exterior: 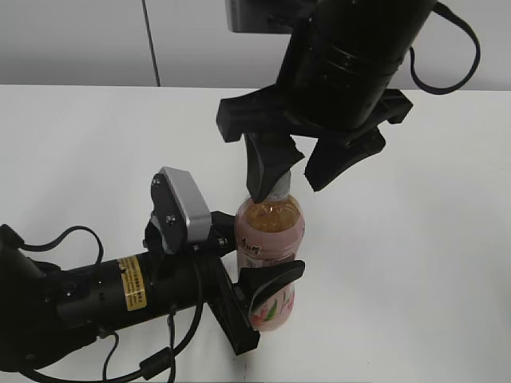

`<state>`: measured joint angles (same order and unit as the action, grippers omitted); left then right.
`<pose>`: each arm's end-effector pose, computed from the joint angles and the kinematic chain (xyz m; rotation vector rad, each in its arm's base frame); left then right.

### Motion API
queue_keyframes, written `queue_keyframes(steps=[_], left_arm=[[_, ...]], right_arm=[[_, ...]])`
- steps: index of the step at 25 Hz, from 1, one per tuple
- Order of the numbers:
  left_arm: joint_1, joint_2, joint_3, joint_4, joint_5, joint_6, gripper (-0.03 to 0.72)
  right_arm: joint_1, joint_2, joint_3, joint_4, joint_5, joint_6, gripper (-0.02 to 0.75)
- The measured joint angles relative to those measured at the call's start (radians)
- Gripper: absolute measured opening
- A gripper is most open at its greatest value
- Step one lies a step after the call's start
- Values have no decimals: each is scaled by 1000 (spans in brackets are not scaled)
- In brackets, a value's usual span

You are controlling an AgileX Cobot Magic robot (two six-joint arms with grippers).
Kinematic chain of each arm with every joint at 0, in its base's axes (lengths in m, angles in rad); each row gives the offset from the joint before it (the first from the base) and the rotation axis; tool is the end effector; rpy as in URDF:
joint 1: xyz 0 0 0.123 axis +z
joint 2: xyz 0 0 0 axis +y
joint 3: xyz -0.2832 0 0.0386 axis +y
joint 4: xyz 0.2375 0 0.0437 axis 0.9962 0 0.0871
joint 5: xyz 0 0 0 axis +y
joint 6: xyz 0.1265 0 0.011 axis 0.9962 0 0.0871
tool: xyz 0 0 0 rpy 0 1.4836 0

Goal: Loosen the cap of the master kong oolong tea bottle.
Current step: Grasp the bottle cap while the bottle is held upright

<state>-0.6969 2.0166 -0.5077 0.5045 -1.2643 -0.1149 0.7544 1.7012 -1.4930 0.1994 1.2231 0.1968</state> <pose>0.2122 -0.2539 0.1053 0.9906 1.5421 -0.8840 0.2354 0.2537 0.2710 -0.7583 2.9038 0.4176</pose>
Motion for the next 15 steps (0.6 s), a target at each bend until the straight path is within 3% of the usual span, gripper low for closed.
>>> queue_keyframes(steps=[3,7,11,15], left_arm=[[0,0,0,0,0,0,386],[0,0,-1,0,1,0,386],[0,0,-2,0,1,0,386],[0,0,-2,0,1,0,386]], right_arm=[[0,0,0,0,0,0,447],[0,0,0,11,-3,-5,285],[1,0,0,11,-4,-77,282],[1,0,0,10,-4,-297,282]])
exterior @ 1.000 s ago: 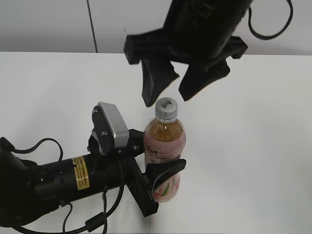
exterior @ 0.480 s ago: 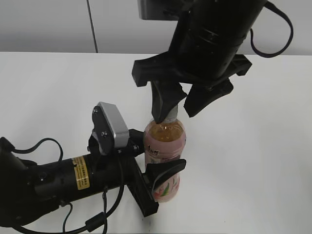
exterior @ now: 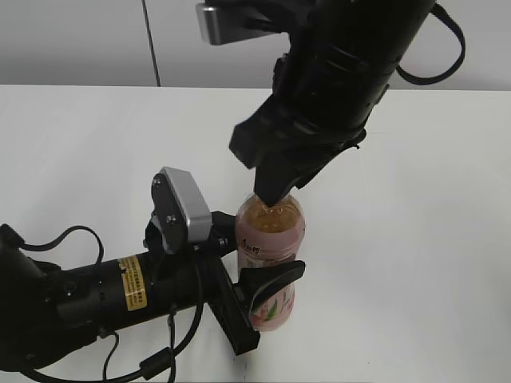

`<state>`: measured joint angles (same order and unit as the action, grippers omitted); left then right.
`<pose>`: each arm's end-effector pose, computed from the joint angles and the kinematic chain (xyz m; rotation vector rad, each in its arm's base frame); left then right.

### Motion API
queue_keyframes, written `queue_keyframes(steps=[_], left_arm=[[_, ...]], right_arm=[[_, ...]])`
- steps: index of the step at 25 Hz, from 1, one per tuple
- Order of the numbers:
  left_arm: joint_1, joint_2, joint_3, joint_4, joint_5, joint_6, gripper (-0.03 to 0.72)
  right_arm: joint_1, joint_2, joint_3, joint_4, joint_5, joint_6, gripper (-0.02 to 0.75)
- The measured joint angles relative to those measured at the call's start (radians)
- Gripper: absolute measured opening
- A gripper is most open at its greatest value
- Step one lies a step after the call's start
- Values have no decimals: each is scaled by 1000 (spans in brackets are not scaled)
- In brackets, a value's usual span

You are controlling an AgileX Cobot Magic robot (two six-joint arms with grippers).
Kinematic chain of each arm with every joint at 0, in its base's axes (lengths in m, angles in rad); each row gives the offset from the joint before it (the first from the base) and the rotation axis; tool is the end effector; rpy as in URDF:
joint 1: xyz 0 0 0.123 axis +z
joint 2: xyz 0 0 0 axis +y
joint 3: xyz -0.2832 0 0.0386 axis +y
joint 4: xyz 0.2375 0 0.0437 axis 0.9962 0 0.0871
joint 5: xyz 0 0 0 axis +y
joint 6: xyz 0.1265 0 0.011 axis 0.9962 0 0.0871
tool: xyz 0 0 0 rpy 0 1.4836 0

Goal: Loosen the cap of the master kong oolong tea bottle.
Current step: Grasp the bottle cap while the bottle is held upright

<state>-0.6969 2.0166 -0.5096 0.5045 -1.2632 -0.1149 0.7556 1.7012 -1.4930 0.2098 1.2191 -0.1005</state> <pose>0.2126 -0.2542 0.1055 0.9907 1.5411 -0.8835 0.2347 0.2552 0.2714 -1.1628 2.7257 0.3995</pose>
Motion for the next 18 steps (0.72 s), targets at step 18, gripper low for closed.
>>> queue_keyframes(steps=[18], left_arm=[[0,0,0,5,0,5,385]], right_arm=[[-1,-2,-1,-26,-21,-1137,281]])
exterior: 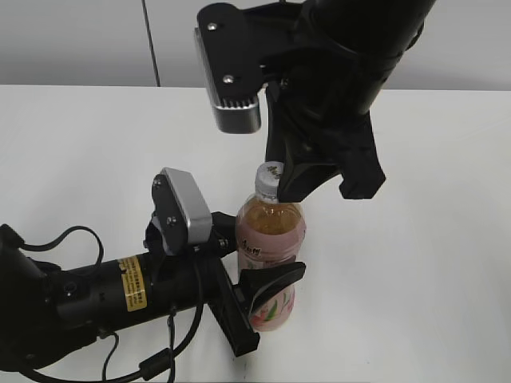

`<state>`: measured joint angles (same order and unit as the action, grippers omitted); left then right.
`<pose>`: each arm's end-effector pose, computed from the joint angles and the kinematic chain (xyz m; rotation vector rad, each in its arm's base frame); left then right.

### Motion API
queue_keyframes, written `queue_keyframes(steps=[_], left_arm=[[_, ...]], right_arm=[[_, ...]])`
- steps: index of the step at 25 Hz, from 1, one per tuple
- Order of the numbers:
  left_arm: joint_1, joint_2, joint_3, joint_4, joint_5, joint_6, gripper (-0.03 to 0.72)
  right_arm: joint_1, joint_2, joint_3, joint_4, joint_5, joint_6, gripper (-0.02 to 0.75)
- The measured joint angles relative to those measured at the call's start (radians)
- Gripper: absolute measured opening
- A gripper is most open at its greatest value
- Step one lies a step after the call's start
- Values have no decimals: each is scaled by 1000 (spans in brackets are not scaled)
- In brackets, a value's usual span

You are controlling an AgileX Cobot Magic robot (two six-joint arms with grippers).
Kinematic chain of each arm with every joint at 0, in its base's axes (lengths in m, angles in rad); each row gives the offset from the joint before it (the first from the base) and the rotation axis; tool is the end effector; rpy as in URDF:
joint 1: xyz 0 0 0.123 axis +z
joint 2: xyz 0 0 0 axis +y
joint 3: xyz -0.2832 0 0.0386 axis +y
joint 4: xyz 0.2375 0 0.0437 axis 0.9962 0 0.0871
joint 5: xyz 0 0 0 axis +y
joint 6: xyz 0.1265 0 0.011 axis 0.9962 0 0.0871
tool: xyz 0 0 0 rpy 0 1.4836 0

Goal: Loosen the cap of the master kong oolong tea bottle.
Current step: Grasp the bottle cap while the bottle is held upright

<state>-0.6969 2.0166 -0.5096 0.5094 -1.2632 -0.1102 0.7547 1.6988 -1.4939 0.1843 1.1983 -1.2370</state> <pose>0.2121 -0.2544 0.1055 0.9986 1.5363 -0.8829 0.2387 0.2542 0.2725 -2.3541 1.6021 0.1628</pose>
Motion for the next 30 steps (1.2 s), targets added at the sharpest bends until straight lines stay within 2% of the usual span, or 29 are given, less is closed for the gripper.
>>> queue_keyframes(steps=[2,6,9,12,17,20,24,30], left_arm=[[0,0,0,0,0,-1,385],[0,0,0,-2,0,-4,385],[0,0,0,-3,0,-5,385],[0,0,0,-3,0,-6,385],[0,0,0,-3,0,-6,385],[0,0,0,-3,0,-6,385],[0,0,0,-3,0,-6,385],[0,0,0,-4,0,-6,385]], right_arm=[[0,0,0,4,1,48,298],[0,0,-7,56,1,152,470],[0,-5,-26,63,4,255,523],[0,-23,-47,65,11,435,536],[0,-36,-69,66,17,1001,536],[0,-36,-69,59,18,1270,530],[0,-35,-69,58,18,1424,498],[0,18,-69,52,18,1480,471]])
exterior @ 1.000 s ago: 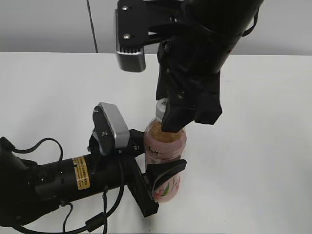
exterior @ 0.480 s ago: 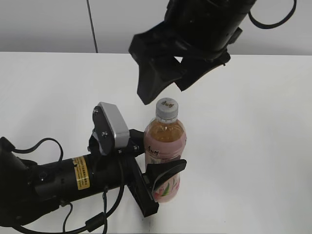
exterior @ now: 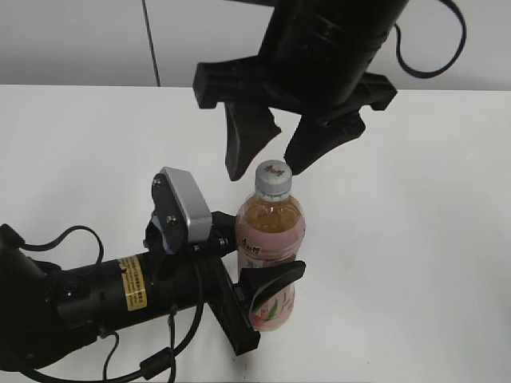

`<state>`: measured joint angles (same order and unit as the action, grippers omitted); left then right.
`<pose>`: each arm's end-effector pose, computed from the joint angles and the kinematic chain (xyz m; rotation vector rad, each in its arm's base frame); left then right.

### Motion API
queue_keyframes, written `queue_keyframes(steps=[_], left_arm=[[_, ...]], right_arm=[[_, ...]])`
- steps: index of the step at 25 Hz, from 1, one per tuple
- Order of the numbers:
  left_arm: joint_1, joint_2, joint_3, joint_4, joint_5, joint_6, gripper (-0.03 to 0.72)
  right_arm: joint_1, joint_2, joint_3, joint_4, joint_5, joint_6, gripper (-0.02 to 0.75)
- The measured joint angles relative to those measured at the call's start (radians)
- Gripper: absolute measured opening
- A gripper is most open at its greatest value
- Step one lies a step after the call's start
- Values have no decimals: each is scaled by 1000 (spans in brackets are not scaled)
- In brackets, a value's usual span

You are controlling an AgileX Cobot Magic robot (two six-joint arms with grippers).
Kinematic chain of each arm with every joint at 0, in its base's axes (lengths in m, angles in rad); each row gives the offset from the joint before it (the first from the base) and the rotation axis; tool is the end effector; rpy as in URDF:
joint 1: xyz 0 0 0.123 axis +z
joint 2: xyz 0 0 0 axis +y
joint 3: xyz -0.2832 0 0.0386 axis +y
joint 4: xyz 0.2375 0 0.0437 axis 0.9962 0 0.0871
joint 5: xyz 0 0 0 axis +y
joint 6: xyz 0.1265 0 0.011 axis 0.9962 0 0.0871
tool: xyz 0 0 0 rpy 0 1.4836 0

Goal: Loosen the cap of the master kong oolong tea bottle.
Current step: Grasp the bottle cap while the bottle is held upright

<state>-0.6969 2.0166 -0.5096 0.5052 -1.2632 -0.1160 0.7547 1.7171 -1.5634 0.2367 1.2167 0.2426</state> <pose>0.2125 -0.2543 0.1055 0.9906 1.5415 -0.8846 0.2410 0.2649 0.2859 -0.6772 2.8798 0.5100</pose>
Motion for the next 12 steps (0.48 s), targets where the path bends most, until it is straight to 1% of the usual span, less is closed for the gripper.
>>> queue_keyframes(steps=[5,7,10,12], left_arm=[[0,0,0,0,0,0,385],[0,0,0,0,0,0,385],[0,0,0,0,0,0,385],[0,0,0,0,0,0,385]], right_arm=[[0,28,0,-5,1,3,469],[0,28,0,-8,1,4,455],[0,28,0,-12,2,2,395],[0,28,0,-22,7,-12,321]])
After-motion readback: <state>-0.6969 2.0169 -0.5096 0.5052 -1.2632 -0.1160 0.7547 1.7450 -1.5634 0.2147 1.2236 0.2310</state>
